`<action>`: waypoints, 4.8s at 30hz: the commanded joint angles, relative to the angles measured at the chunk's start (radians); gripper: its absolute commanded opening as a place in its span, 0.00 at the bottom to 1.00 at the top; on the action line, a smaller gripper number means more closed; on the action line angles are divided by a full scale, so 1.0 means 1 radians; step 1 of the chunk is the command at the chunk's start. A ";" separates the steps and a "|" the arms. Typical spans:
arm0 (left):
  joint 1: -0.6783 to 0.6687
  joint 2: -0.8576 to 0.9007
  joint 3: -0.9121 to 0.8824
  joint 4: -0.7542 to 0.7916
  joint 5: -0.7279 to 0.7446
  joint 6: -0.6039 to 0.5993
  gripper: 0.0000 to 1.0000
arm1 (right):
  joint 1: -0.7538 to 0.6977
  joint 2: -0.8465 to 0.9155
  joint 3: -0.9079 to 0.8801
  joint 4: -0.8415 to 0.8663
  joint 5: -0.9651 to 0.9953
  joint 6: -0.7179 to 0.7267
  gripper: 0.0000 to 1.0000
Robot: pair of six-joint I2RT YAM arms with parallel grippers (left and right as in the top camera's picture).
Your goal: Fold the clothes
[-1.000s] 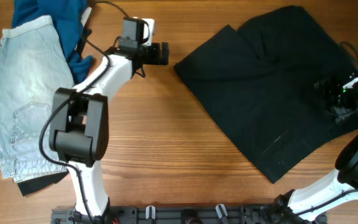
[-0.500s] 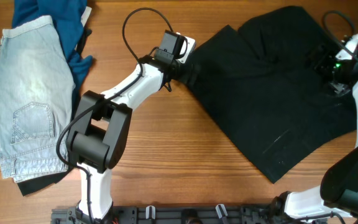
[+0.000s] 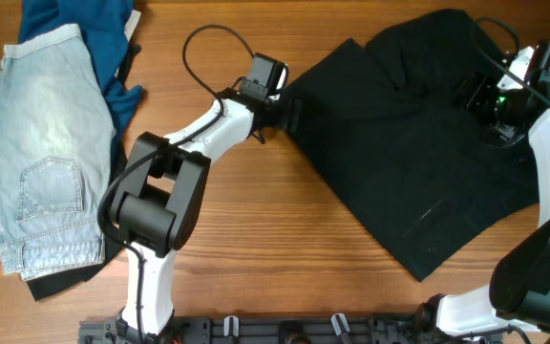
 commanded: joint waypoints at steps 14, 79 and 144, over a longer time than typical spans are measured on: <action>0.093 -0.107 0.004 -0.145 0.018 -0.264 0.04 | 0.008 -0.008 0.015 -0.103 -0.019 -0.017 0.62; 0.415 -0.310 0.000 -0.628 -0.047 -0.147 1.00 | 0.008 0.240 -0.264 0.383 0.087 0.113 0.77; 0.011 -0.426 -0.462 -0.455 0.108 -0.574 0.71 | 0.033 -0.323 -0.373 -0.294 0.171 0.346 0.86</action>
